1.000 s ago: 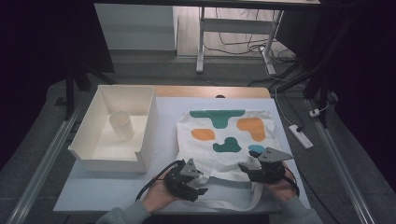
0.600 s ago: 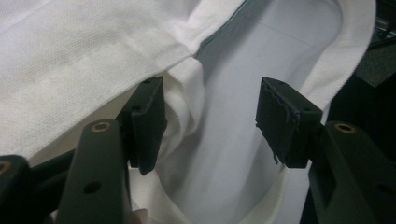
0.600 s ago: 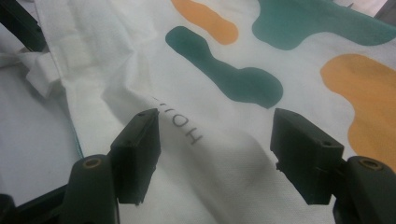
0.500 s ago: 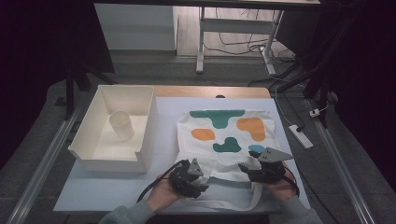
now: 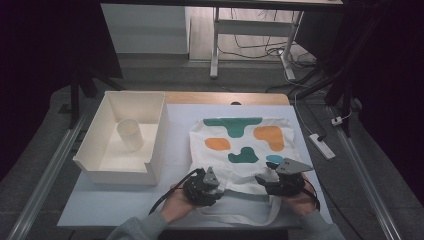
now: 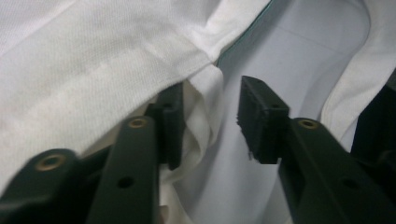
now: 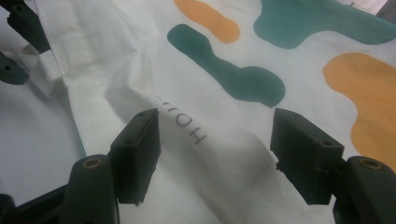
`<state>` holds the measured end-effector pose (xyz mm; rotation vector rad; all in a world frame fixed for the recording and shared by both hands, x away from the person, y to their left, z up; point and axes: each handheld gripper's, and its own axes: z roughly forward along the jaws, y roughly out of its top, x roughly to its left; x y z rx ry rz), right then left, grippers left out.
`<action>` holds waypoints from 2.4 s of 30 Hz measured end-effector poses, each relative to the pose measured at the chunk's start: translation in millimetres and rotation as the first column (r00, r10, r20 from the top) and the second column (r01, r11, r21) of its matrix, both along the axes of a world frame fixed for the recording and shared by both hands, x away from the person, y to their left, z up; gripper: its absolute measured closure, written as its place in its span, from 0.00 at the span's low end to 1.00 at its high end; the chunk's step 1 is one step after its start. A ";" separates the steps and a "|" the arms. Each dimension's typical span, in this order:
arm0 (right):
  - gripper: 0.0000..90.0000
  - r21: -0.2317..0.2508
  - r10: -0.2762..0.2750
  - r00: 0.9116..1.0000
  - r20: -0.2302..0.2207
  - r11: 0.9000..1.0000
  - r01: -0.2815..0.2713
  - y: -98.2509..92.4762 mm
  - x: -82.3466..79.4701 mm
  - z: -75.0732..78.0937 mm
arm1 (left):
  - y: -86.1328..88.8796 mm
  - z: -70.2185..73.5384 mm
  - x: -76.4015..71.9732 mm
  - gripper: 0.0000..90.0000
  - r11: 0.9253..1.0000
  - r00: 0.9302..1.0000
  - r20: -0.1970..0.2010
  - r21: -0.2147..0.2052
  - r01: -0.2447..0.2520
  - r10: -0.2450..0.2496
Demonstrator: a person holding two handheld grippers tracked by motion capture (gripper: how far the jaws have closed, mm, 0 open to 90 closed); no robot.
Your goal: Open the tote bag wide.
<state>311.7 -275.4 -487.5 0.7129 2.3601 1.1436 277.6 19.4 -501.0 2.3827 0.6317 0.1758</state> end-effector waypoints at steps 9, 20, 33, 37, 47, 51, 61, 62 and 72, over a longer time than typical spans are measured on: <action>0.37 0.002 -0.001 1.000 0.005 1.000 0.001 -0.6 -0.4 1.2 | 8.0 8.2 7.3 0.95 0.993 0.999 -0.029 -0.116 -0.019 0.015; 0.39 0.019 0.013 0.996 0.089 1.000 -0.014 4.4 -12.0 19.7 | 22.5 35.1 21.0 0.97 0.966 0.999 -0.044 -0.256 -0.029 0.019; 0.48 0.032 0.221 0.972 0.081 0.974 -0.225 54.7 -41.6 26.5 | 29.2 45.5 33.8 0.97 0.949 0.998 -0.048 -0.311 -0.047 0.034; 0.52 0.008 0.252 0.967 0.032 0.968 -0.252 76.5 -39.2 12.3 | 28.7 44.9 36.3 0.97 0.947 0.998 -0.052 -0.316 -0.050 0.035; 0.69 0.016 0.214 0.976 -0.035 0.977 -0.214 112.7 -19.6 -7.1 | 28.8 43.4 36.6 0.97 0.950 0.998 -0.053 -0.307 -0.047 0.032; 0.79 0.027 0.205 0.978 -0.035 0.979 -0.204 114.9 -18.6 -5.0 | 29.6 43.2 36.2 0.96 0.950 0.998 -0.051 -0.310 -0.044 0.030; 0.79 -0.007 0.178 0.983 -0.045 0.984 -0.179 113.1 -32.2 -1.0 | 35.8 40.6 31.6 0.95 0.957 0.999 -0.021 -0.287 -0.038 0.034; 0.74 0.002 0.174 0.984 -0.042 0.985 -0.174 111.8 -34.6 -0.5 | 35.4 40.1 31.5 0.95 0.958 0.999 -0.021 -0.285 -0.038 0.033; 0.95 0.092 0.168 0.985 -0.045 0.982 -0.164 105.5 -38.3 7.9 | 35.1 39.5 29.4 0.89 0.959 1.000 -0.019 -0.282 -0.026 0.022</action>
